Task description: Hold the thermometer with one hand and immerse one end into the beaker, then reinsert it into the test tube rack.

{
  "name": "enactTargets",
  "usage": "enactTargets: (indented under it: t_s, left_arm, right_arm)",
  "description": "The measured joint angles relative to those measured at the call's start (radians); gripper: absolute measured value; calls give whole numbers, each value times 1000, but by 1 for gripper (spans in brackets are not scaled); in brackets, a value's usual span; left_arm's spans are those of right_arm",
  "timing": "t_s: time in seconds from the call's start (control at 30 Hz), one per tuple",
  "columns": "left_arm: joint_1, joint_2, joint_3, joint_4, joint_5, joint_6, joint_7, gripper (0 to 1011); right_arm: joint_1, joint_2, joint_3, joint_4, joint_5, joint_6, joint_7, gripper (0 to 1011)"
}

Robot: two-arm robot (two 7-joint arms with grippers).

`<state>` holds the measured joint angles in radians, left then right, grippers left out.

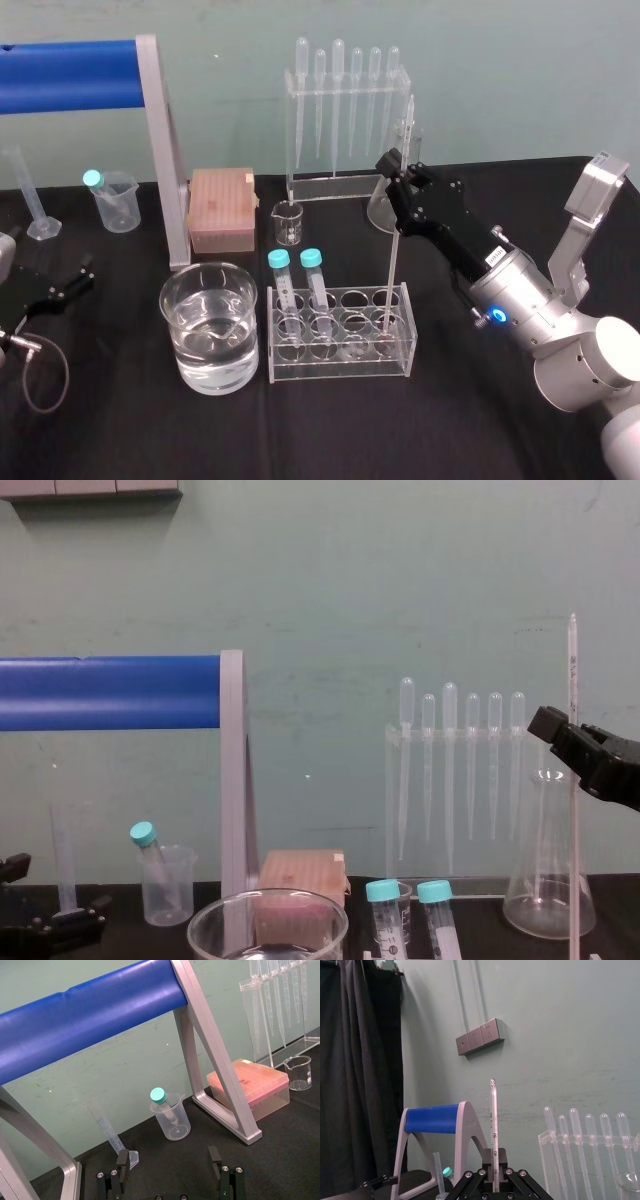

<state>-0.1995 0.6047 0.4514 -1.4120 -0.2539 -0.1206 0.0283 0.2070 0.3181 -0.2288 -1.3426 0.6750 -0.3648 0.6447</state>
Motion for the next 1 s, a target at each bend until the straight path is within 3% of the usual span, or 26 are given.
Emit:
enactTargets:
  t_s: [0.23,0.4,0.67,0.77,0.83,0.87,1.0]
  left_arm:
    - [0,0,0,0,0,0,0,1008]
    - [0,0,0,0,0,0,0,1008]
    - [0,0,0,0,0,0,0,1008]
    - [0,0,0,0,0,0,0,1008]
    - [0,0,0,0,0,0,0,1008]
    - [0,0,0,0,0,0,0,1008]
    - [0,0,0,0,0,0,0,1008]
  right_arm:
    - [0,0,0,0,0,0,0,55]
    - [0,0,0,0,0,-1,0,132]
    - [0,0,0,0,0,-1,1,406]
    - [0,0,0,0,0,-1,1,466]
    - [0,0,0,0,0,-1,1,563]
    - [0,0,0,0,0,-1,2,563]
    - [0,0,0,0,0,-1,2,729]
